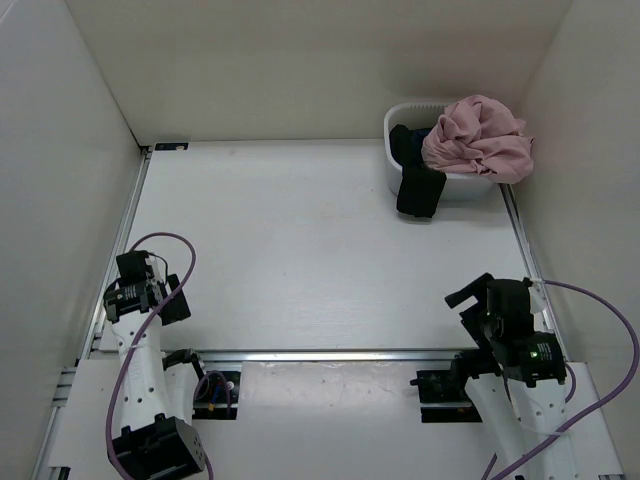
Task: Fold and stack the trousers
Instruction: Grab the trousers from the pile
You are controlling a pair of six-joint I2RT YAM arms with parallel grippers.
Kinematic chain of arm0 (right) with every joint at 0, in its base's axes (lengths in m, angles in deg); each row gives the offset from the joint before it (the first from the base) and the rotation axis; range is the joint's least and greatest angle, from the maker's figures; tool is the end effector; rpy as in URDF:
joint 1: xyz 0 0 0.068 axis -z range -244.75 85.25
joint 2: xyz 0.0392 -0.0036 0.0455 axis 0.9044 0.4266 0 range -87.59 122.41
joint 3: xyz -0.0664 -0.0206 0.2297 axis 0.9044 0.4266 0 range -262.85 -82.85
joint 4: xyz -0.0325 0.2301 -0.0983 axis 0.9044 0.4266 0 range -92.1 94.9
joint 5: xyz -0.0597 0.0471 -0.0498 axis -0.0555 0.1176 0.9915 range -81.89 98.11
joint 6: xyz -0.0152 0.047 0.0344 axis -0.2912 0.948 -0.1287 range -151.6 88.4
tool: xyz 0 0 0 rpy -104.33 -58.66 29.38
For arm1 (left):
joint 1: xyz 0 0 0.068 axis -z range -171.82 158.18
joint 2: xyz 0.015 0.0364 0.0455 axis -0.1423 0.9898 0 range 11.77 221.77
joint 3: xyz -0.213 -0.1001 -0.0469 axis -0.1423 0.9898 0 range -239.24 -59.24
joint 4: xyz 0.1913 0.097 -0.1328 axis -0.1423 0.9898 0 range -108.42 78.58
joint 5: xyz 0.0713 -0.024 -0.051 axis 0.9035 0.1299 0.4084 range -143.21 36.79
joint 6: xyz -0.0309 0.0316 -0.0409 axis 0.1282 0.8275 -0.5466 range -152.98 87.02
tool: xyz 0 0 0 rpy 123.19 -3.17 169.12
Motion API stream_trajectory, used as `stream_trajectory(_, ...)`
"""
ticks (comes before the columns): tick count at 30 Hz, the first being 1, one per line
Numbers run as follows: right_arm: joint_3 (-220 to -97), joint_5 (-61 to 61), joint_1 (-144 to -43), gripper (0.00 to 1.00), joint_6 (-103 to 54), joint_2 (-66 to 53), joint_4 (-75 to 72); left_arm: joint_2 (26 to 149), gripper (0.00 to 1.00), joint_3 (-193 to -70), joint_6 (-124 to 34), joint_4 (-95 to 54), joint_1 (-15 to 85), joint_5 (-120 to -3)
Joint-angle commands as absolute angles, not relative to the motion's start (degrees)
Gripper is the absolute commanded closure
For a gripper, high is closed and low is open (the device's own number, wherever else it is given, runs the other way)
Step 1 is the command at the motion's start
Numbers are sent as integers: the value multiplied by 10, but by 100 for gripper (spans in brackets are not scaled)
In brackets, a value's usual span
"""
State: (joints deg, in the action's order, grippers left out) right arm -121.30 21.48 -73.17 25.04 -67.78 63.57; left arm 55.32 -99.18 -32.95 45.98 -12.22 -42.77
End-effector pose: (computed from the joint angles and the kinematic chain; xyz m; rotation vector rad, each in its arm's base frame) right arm 0.0879 0.0026 0.2377 1.0709 2.1245 0.2684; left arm 0.1246 0.0550 0.2077 -0.5393 2.7234 0.3453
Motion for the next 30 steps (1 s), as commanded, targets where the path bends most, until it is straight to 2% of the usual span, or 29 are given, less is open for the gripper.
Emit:
stream_trajectory(1, -1210, 232, -736, 1, 242, -665, 723, 547, 0, -1005, -330, 455, -119, -437)
stream_trajectory(6, -1271, 250, -736, 1, 196, -603, 689, 565, 0, -1005, -330, 455, -119, -451)
stream_trajectory(9, -1367, 250, -736, 1, 128, -528, 614, 577, 0, -1015, -330, 440, -119, -451)
stream_trajectory(12, -1516, 250, -736, 1, 52, -409, 559, 603, 0, -1051, -330, 421, -119, -457)
stream_trajectory(16, -1759, 275, -720, 1, -36, -155, 506, 680, 0, -1182, -330, 404, -119, -477)
stream_trajectory(17, -1983, 275, -690, 1, -69, 35, 506, 747, 0, -1252, -330, 404, -119, -483)
stream_trajectory(18, -1985, 275, -690, 1, -69, 36, 506, 771, 0, -1275, -330, 404, -119, -483)
stream_trajectory(19, -2076, 275, -674, 1, -69, 79, 506, 794, 0, -1297, -330, 404, -119, -475)
stream_trajectory(20, -2114, 266, -666, 1, -77, 160, 498, 816, 0, -1320, -330, 404, -119, -467)
stream_trajectory(22, -2185, 237, -646, 1, -85, 228, 464, 868, 0, -1368, -330, 409, -111, -435)
stream_trajectory(25, -2194, 230, -629, 1, -74, 345, 401, 907, 0, -1377, -330, 409, -90, -394)
stream_trajectory(30, -2185, 173, -616, 1, -67, 422, 333, 946, 0, -1377, -330, 433, -57, -332)
